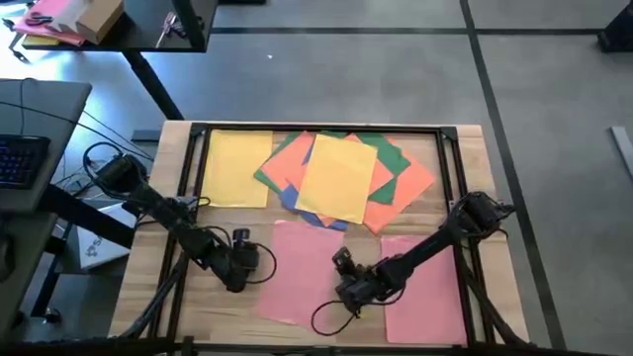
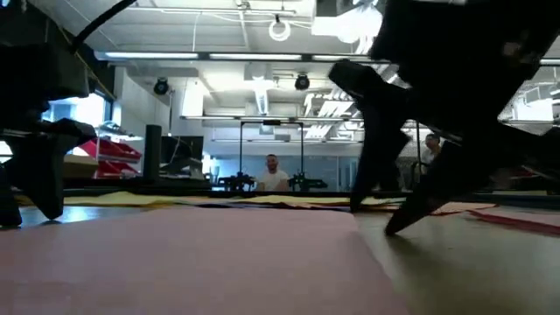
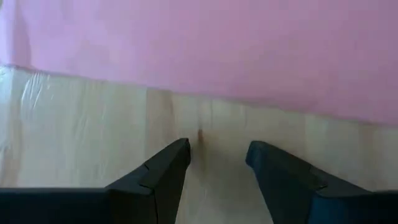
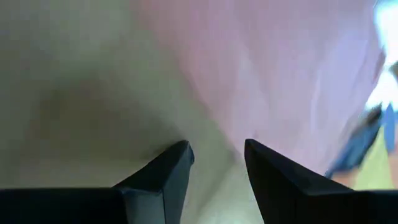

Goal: Organize paper
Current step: Stack the pink paper on top of the stacked pink papers

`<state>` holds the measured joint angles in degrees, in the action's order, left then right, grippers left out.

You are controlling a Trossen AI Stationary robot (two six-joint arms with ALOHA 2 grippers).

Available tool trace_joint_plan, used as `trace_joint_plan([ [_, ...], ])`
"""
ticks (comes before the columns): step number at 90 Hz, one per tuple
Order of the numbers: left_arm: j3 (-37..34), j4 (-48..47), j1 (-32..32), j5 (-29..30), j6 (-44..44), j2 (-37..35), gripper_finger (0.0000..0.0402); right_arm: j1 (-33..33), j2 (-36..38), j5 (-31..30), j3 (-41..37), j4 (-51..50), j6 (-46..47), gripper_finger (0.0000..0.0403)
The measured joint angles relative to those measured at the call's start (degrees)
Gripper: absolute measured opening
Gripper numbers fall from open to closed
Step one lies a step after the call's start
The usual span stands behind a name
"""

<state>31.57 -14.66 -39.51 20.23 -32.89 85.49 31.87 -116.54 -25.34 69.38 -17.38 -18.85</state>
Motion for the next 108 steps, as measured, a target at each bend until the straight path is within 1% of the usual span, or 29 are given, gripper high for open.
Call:
trace_joint_plan([
  [8,-0.44,0.68,0.08,0.81,0.97,0.03,0.0172,-0.94,-1.32,1.78,1.50,0.98,-2.54,0.0144],
  [17,-2.27,3.37,0.52,-0.17,1.43,-0.02,0.0172,-1.60,-2.69,1.74,3.31,1.45,-5.33,0.0144],
  [27,-4.34,7.30,0.81,-0.21,-0.37,-0.17,0.0172,-2.19,-3.31,1.66,4.96,1.62,-6.69,0.0144],
  [36,-4.85,8.33,0.81,0.46,-0.80,-0.17,0.0172,-2.24,-3.62,-1.23,6.41,1.35,-8.13,0.0144],
  [53,-4.87,8.60,0.85,-0.02,2.48,-0.17,0.0172,-1.86,-3.56,-6.46,11.60,0.66,-9.70,0.0144],
  [62,-4.87,8.53,0.85,-0.16,2.48,-0.17,0.0172,-1.22,-3.52,-7.49,14.12,0.29,-9.45,0.0144],
  [72,-4.87,8.43,0.80,-0.19,1.84,-0.17,0.0172,-0.59,-3.25,-5.71,14.69,-1.86,-6.81,0.0144],
  [78,-4.90,8.39,0.51,-0.14,1.65,-0.17,0.0172,0.36,-3.23,-6.43,14.61,-7.25,-4.59,0.0144],
  [86,-4.90,8.10,-0.29,0.44,1.53,-0.17,0.0172,2.37,-2.05,-7.02,14.54,-17.03,0.35,0.0144],
  [91,-4.90,7.94,-0.81,1.01,1.16,-0.15,0.0172,4.28,-1.09,-5.05,14.58,-22.88,4.23,0.0144],
  [98,-4.92,7.90,-1.55,1.86,-0.14,-0.08,0.0172,7.06,-0.78,-0.60,14.56,-29.03,9.52,0.0144],
  [103,-4.97,8.08,-2.05,2.54,-0.94,-0.01,0.0172,9.06,-0.76,1.73,14.13,-29.63,11.33,0.0144],
  [108,-5.07,8.53,-2.31,2.86,-1.43,0.00,0.0172,10.76,-0.71,1.92,13.05,-25.87,10.14,0.0144],
])
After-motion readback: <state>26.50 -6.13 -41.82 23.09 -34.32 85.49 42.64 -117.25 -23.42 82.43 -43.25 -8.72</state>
